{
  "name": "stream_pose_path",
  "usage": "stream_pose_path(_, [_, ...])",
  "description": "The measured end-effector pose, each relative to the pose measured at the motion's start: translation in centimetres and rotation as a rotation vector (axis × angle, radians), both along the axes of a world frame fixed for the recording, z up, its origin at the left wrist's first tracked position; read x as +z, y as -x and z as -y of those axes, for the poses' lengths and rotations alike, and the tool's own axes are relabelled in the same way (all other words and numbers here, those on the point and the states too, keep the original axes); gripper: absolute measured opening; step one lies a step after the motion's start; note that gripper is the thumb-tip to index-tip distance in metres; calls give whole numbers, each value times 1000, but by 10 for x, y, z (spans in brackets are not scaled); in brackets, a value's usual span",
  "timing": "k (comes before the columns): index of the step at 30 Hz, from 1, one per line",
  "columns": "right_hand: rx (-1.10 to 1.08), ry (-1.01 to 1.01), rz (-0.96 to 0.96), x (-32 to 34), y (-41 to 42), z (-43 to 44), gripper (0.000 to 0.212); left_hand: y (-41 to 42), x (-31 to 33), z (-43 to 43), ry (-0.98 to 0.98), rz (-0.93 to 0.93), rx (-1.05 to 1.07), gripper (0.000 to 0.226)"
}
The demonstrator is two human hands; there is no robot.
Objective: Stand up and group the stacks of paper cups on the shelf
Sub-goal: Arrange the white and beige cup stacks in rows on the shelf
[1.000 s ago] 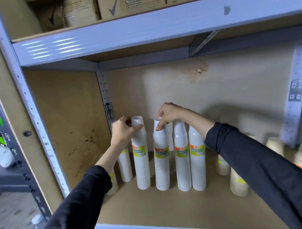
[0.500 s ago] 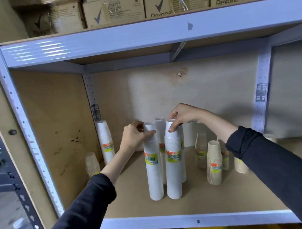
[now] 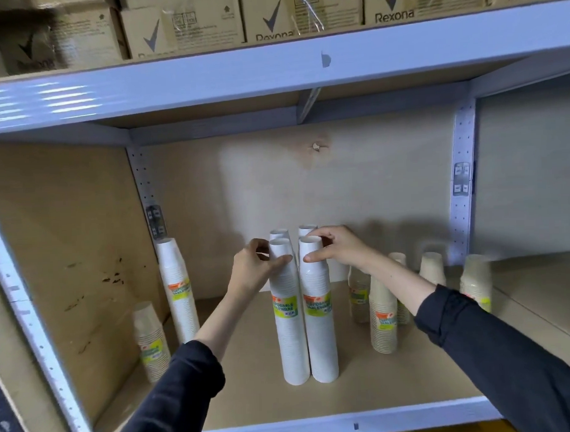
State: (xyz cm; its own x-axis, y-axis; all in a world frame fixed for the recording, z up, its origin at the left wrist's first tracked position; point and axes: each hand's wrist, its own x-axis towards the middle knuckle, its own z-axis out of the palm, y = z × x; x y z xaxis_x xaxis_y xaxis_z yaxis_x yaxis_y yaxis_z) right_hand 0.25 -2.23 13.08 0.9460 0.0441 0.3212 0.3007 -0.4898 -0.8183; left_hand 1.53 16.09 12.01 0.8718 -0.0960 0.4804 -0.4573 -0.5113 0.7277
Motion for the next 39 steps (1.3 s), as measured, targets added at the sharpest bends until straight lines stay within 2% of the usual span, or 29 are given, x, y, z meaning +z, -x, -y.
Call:
stream_pose_path(3, [-4, -81, 23, -19, -1, 0, 42, -3, -4, -7, -59, -60, -39, 43])
stream_pose_path(8, [-54, -116, 6, -39, 1, 1, 51, -3, -13, -15, -92, -70, -94, 38])
stream_pose_path(18, [-226, -80, 37, -29, -8, -7, 44, 0, -15, -8, 9, -43, 53, 37])
stream_pose_path(33, [-222, -98, 35, -33, -7, -11, 42, -2, -11, -2, -40, -130, 94, 50])
stream_pose_path(39, [-195, -74, 15, -31, -5, -9, 48, -3, -10, 0, -68, -149, 93, 57])
